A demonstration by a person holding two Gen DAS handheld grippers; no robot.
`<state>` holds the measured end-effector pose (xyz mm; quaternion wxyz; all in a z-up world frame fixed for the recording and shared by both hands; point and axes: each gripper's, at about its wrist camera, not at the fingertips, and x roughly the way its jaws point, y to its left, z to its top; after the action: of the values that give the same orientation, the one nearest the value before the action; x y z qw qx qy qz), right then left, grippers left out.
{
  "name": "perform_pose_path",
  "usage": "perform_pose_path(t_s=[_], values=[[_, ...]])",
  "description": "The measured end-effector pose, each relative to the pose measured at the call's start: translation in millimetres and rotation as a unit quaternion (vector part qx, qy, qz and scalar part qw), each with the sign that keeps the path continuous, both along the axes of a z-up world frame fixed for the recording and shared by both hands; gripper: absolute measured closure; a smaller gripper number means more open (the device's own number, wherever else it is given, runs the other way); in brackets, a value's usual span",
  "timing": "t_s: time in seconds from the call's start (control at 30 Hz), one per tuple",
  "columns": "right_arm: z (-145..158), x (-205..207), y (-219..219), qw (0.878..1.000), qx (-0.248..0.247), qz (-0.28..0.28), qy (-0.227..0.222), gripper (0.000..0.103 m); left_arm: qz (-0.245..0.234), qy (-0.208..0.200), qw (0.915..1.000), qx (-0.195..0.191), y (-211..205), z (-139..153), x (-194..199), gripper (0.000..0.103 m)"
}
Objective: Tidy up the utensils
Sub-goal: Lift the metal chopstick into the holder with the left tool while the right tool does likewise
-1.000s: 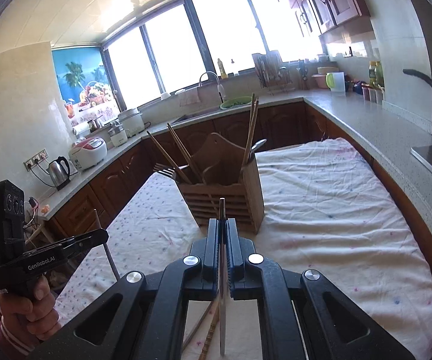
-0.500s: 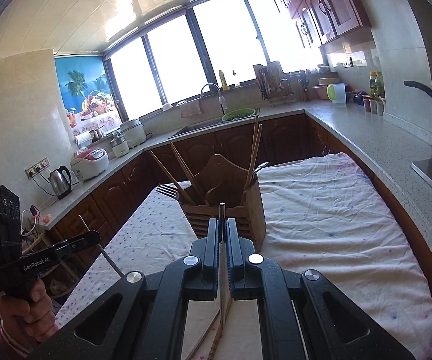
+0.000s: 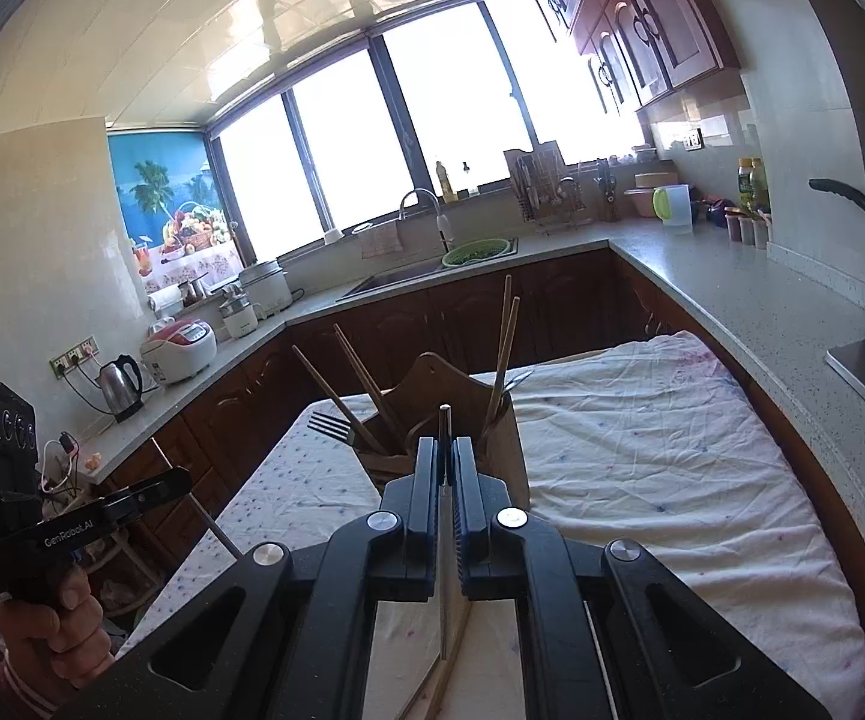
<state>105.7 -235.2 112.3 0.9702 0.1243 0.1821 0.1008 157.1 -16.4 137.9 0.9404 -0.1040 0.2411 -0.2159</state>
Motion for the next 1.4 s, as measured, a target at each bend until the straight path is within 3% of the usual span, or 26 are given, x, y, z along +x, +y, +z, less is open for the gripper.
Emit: perform_pose_path(t_s=[0.3,0.6,0.73,0.97,1.4], values=[[51,30,-9,0.997,0.014,-0.020,-0.070,0.098,0.021,-0.074,0.9970,-0.013,-6,53,36,0.099],[64,70,-7,0.994,0.015,-0.040,-0.099,0.098,0.059,-0.104,0.9926,-0.023,-15,64,84,0.099],[57,84,-2,0.994,0.008,-0.047,-0.100,0.098,0.072,-0.109,0.9913,-0.015,-21,51,102,0.099],[29,99,2,0.995,0.004,-0.055,-0.084,0.098,0.077,-0.077,0.9940,-0.006,-28,10,118,0.099],[-25,123,2,0.999,0.004,-0.044,-0.007,0.098,0.065,-0.023,0.9974,0.022,-42,-41,125,0.099]])
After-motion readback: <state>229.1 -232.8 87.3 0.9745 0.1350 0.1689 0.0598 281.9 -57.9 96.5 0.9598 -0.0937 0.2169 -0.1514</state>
